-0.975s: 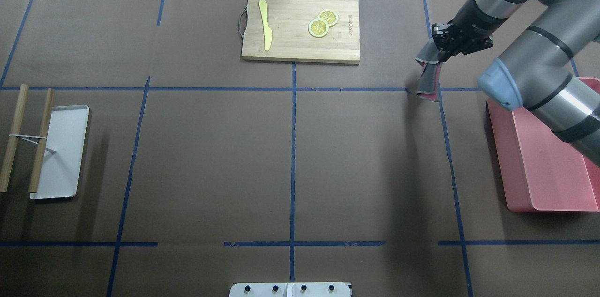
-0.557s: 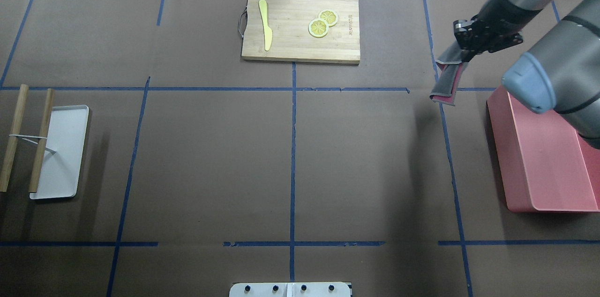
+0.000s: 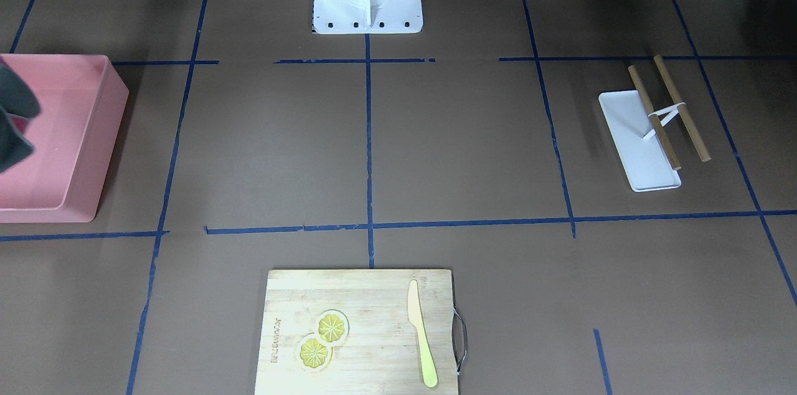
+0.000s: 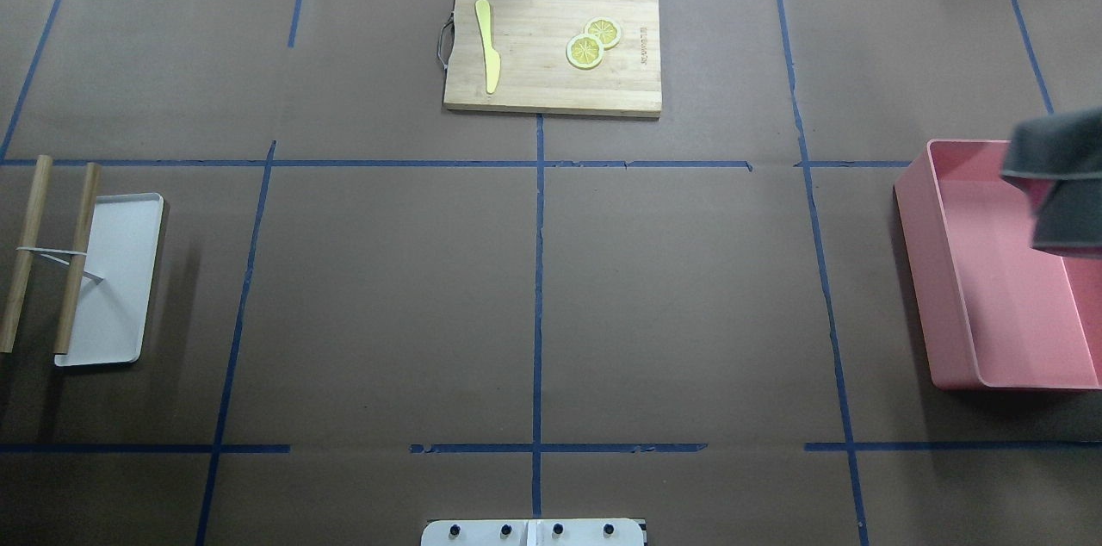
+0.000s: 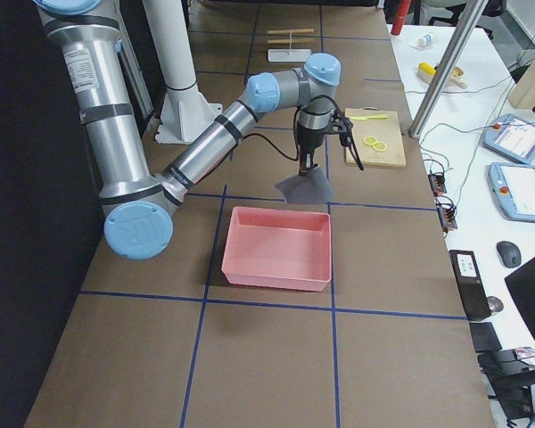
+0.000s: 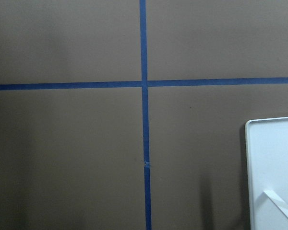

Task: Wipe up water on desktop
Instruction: 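Open the right gripper to drop the towel into the pink bin and withdraw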

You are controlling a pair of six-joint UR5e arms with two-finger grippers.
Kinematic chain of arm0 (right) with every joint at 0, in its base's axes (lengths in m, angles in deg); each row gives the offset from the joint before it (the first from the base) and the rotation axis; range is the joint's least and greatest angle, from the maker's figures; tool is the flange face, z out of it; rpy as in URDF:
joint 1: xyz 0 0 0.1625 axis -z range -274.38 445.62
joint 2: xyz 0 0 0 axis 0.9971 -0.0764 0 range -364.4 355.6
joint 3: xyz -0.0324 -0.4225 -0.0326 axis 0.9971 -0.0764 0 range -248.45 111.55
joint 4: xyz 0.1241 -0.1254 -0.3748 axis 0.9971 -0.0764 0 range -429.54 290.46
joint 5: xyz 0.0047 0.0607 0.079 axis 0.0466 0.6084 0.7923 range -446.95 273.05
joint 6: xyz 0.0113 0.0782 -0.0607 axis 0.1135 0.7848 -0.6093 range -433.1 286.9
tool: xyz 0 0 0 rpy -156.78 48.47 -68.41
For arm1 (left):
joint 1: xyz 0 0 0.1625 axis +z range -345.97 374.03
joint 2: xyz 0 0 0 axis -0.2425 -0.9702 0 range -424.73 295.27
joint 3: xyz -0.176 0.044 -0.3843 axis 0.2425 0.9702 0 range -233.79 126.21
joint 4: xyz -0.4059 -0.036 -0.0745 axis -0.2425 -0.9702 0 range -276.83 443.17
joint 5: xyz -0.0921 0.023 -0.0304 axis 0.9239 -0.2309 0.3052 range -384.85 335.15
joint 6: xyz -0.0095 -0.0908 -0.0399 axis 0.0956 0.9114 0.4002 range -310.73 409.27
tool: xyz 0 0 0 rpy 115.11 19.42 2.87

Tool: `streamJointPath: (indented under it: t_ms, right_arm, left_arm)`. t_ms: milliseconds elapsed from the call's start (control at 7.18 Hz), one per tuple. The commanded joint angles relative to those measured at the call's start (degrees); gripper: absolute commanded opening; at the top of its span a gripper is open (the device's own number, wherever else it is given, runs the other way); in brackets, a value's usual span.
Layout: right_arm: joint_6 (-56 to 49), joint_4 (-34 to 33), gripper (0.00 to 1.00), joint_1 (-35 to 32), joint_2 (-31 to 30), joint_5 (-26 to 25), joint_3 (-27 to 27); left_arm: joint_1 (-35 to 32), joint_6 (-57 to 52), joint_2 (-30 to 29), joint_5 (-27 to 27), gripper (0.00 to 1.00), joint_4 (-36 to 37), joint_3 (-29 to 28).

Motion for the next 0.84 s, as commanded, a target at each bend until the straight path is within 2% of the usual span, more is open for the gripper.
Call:
streamJointPath:
  t_ms: [0,139,279,418,697]
  right_arm:
    - [-5.0,0.3,0.02,-1.9,-3.8,0.4,-2.2]
    - [-4.9,1.5,0.05,-1.8,-3.9,0.6,-4.1]
    - [-4.9,2.1,0.46,-1.8,-3.7,1.3,-4.9]
    - [-4.9,2.5,0.99,-1.8,-3.7,2.0,-5.1]
    - [-4.7,3.3,1.00,-1.8,-3.9,2.7,-5.6]
  left_arm:
    - [-0.1,-0.6,0.2,0.2,1.00,-0.6,-0.3]
    - [0.0,-0.6,0.2,0.1,1.00,-0.7,-0.5]
    - [0.0,-0.6,0.2,0.1,1.00,-0.7,-0.5]
    - [0.0,-0.6,0.2,0.1,1.00,-0.7,-0.4]
    - [0.0,-0.6,0.2,0.2,1.00,-0.7,-0.5]
